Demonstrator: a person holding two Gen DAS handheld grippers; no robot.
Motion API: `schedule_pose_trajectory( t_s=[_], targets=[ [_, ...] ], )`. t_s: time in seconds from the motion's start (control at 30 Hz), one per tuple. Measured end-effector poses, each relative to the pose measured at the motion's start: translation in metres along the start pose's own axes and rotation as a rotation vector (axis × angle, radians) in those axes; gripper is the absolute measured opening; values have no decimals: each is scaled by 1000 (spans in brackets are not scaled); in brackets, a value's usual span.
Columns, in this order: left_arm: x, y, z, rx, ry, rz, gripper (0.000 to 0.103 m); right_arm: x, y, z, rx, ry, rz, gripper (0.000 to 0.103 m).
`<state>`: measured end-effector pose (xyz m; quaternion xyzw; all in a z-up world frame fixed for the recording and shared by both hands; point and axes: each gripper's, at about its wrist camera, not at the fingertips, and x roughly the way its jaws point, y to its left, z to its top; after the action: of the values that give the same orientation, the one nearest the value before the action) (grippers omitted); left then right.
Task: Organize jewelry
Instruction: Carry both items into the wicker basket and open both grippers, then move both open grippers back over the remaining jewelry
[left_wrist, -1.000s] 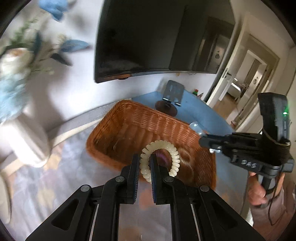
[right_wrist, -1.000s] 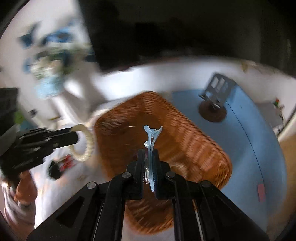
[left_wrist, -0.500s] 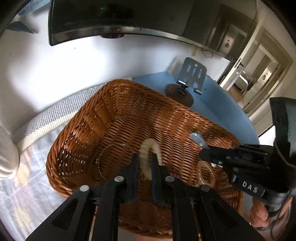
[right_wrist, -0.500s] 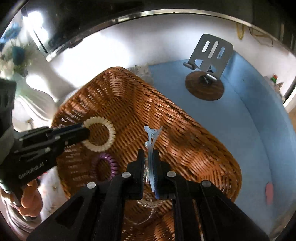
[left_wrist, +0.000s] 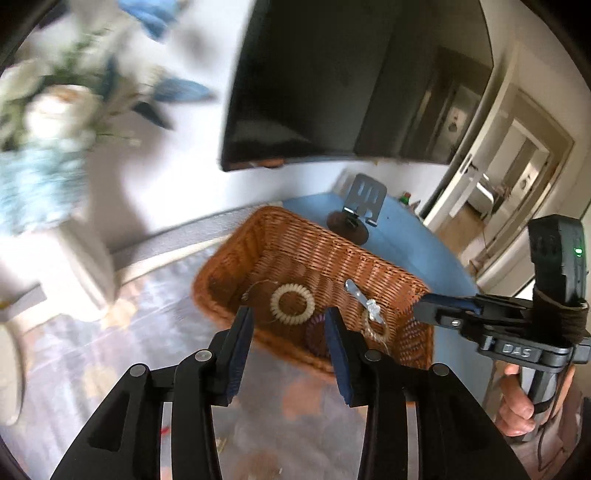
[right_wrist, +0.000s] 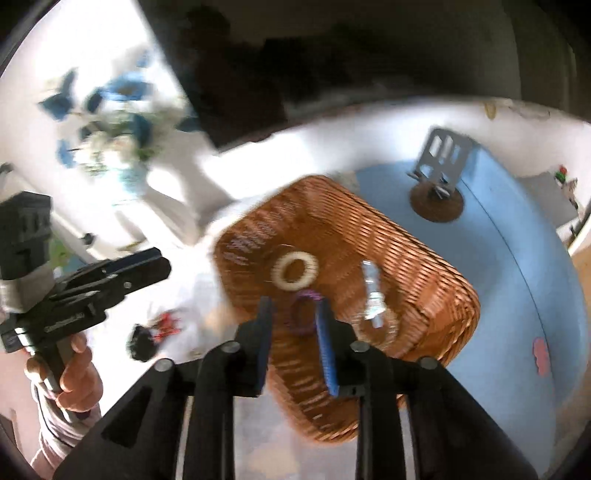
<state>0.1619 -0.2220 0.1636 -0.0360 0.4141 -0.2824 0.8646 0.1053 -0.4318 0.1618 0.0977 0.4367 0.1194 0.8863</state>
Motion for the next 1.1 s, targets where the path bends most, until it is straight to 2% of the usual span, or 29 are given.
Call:
schedule_pose_trajectory(
  t_s=[0.03,0.1,0.2,0.3,0.43,0.6,0.7,0.83,0.9,1.0,1.1],
  targets=[
    [-8,2,-3,-2,-8,4,42,-9,9,-2,-14,-17,13,37],
    [-32,8,-15,-7,-28,15,47,-26,30,-9,-49,-50,37,49],
    [-69,20,-45,-15,-63,2,55,-42,59,-23,-116,-68,51,49],
    [-99,36,-82,-31,-90,24,55,-46,84,-33,-169,-63,55,49],
    [-114,52,-119,-47,-72,39,55,-31,111,-48,-227,-27,56,49],
    [-105,58,-160,-27,-4,21,55,9,133,-59,-269,59,59,49],
    [-86,55,-175,3,42,18,55,42,140,-67,-289,127,54,49],
    [-59,49,-179,39,98,9,55,84,134,-73,-229,216,100,49],
    [-45,50,-178,27,119,-24,55,108,125,-73,-163,256,116,44],
    [-30,51,-176,19,134,-28,55,132,114,-72,-98,296,137,36],
    [-17,53,-175,12,148,-34,53,144,113,-71,-81,307,131,34]
  ],
)
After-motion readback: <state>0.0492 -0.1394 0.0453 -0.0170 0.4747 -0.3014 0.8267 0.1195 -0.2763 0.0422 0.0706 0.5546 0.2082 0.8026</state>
